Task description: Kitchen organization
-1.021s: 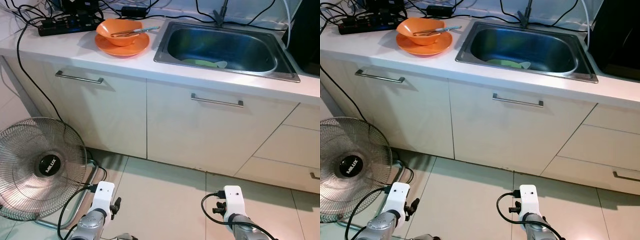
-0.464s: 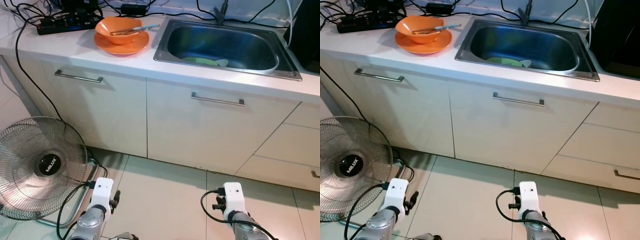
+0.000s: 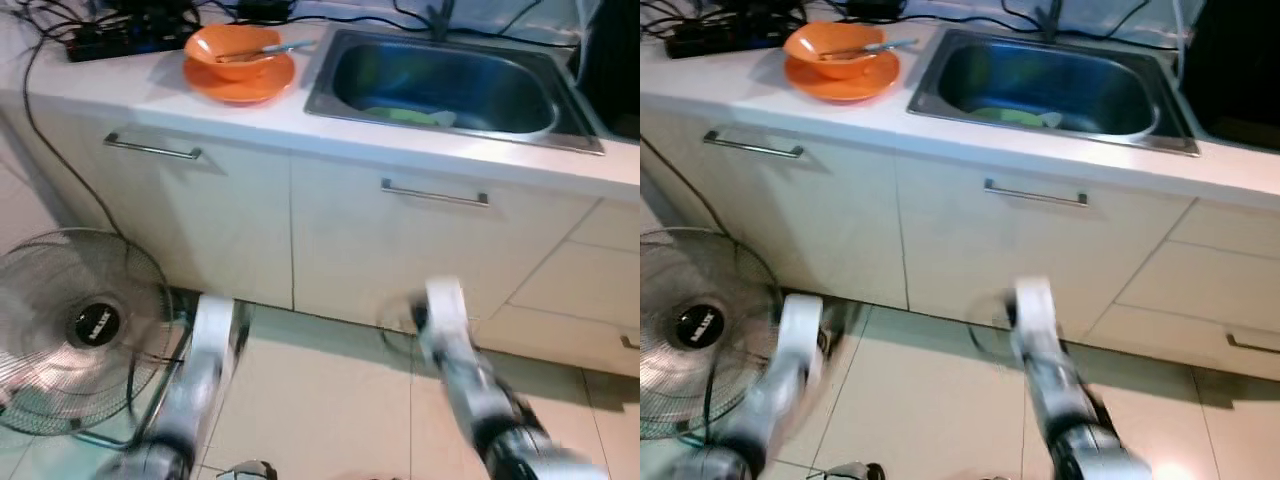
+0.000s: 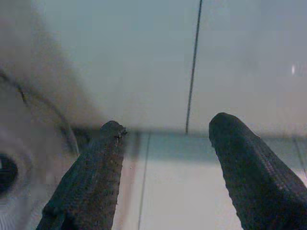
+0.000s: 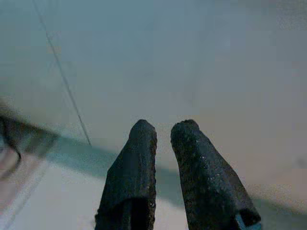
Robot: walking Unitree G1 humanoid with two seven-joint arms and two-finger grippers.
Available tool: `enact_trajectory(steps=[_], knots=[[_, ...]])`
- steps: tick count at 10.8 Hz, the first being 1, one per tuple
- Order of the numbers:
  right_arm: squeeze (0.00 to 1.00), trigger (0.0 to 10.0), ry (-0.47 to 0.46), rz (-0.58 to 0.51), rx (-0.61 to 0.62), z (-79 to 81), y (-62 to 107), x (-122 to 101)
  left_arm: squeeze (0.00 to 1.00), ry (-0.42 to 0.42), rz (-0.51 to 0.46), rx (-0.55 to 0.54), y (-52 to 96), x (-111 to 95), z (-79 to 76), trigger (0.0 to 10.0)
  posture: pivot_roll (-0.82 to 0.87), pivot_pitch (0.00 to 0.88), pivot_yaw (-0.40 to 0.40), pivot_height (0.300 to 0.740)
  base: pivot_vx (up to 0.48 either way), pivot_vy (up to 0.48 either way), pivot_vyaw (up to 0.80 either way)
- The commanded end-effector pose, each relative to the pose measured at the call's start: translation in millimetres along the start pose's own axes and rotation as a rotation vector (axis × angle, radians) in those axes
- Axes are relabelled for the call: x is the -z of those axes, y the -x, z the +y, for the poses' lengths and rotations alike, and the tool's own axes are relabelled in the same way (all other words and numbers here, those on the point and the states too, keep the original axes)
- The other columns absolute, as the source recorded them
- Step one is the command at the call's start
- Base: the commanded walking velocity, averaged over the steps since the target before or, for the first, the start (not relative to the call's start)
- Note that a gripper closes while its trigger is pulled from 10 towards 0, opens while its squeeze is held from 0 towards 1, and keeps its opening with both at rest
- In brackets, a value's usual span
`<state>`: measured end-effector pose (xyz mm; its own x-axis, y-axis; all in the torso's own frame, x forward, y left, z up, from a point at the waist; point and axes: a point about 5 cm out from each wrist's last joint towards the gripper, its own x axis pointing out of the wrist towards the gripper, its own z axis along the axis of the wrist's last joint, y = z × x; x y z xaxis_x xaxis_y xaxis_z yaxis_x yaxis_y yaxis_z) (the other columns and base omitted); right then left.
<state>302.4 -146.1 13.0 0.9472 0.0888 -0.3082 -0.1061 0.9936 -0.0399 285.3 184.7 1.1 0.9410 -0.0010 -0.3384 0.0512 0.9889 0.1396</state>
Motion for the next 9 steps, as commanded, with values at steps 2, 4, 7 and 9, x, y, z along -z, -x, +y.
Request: enact_trajectory(steps=[2,4,7,9], knots=[[0.0,10.0,0.0,-0.019,0.003,-0.1,0.6,-1,0.0,0.019,-0.034,-0.021,0.2,-3,0.3,10.0,0.07,0.078,-0.03,0.74,0.0,0.0,0.0],[0.0,10.0,-0.013,-0.193,0.009,0.9,-8.6,-37,0.0,0.008,-0.226,-0.027,-9.1,-43,0.9,10.0,0.07,0.079,-0.031,0.74,0.0,0.0,0.0],[0.0,10.0,-0.02,-0.522,0.038,-1.6,-10.7,-110,0.0,-0.009,-0.508,-0.031,-11.0,-105,2.0,10.0,0.07,0.082,-0.032,0.74,0.0,0.0,0.0],[0.0,10.0,-0.015,-0.715,0.045,1.4,-2.7,-161,0.0,-0.009,-0.658,-0.042,-6.0,-145,4.0,10.0,0.07,0.079,-0.032,0.74,0.0,0.0,0.0]])
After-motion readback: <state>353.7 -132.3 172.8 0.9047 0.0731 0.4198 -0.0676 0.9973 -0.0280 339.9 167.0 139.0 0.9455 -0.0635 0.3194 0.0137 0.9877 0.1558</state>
